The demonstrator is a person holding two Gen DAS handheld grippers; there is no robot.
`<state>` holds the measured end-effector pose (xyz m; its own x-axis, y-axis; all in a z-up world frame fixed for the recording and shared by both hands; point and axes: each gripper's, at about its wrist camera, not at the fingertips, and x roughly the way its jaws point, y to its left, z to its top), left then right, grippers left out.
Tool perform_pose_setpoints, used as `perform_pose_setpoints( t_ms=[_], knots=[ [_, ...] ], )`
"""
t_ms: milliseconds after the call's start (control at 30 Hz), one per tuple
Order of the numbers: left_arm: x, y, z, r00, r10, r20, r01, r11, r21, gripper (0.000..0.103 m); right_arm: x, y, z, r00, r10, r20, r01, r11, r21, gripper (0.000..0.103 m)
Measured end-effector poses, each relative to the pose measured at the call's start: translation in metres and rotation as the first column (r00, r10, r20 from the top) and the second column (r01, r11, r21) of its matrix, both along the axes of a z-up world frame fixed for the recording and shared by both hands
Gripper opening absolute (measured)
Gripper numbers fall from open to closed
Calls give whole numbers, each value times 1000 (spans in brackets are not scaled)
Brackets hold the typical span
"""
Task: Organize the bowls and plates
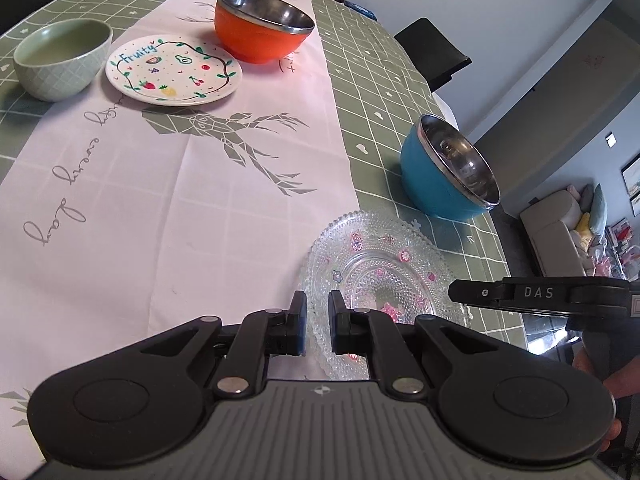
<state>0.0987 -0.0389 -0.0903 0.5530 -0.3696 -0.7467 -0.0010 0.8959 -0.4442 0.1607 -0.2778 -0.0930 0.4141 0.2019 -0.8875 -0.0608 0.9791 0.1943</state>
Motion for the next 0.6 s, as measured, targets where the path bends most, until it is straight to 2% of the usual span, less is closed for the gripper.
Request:
perform_pose_setpoints(
  t_ms=[367, 600],
  knots=[
    [2, -15, 5, 999, -52, 15, 50, 993, 107, 11, -1, -8, -7, 1000, -18, 9, 18, 1000, 23, 4],
    [6, -26, 4, 991, -133, 4, 129, 966, 225, 13, -7, -11, -9, 999, -21, 42, 19, 999, 44, 3]
  ],
)
